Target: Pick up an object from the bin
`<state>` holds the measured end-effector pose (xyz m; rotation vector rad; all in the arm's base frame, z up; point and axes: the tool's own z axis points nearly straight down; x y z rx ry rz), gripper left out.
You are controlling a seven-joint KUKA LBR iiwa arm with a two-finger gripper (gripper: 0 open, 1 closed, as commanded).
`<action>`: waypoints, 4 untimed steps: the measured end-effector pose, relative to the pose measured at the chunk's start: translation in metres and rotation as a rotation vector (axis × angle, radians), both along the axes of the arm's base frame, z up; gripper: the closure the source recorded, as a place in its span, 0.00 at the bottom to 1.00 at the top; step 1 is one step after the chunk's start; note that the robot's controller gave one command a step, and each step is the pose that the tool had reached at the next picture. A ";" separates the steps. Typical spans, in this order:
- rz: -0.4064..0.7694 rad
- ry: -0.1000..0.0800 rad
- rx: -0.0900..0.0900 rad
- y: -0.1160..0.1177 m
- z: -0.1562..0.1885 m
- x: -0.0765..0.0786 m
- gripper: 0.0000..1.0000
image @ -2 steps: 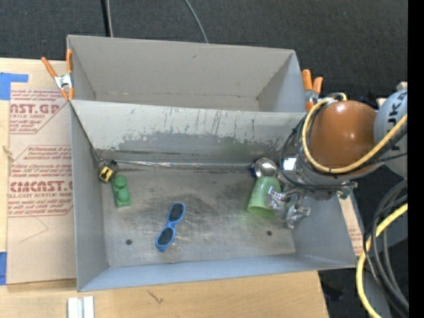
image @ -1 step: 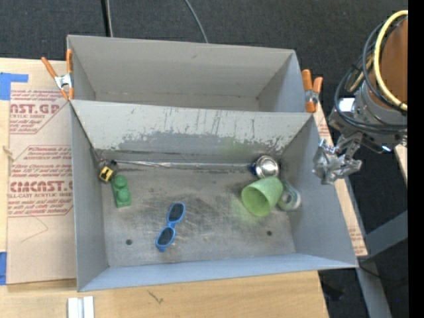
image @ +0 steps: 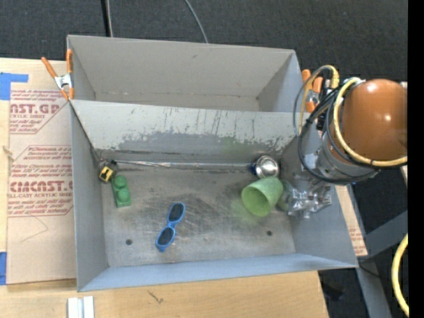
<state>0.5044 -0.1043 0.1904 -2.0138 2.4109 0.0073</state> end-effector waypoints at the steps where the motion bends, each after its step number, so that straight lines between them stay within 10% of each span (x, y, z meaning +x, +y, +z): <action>1: -0.001 -0.003 0.000 0.000 0.001 0.001 0.00; 2: -0.064 0.006 0.008 0.003 -0.102 0.058 0.00; 3: -0.066 0.011 -0.003 -0.002 -0.099 0.057 1.00; 4: 0.348 -0.009 -0.002 0.021 0.045 0.055 1.00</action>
Offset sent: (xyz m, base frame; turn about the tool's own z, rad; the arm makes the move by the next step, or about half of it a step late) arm 0.0000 0.0000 0.0000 0.0000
